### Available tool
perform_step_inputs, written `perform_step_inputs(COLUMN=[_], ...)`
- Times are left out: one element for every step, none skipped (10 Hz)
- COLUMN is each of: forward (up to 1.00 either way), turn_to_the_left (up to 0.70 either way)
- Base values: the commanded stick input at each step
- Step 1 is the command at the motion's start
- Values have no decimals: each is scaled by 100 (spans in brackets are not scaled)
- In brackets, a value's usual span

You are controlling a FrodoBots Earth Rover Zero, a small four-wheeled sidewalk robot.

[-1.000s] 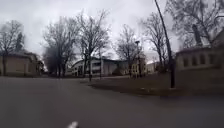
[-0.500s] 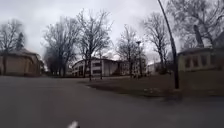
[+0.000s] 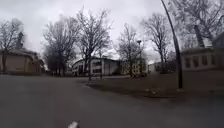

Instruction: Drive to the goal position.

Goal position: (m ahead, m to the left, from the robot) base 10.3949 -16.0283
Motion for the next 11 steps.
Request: perform_step_inputs(forward=[70, 70, 70, 70, 70, 70, 70, 70, 70, 70, 70], turn_to_the_left=[0, 0, 0, 0, 0, 0, 8, 32, 35, 35, 35])
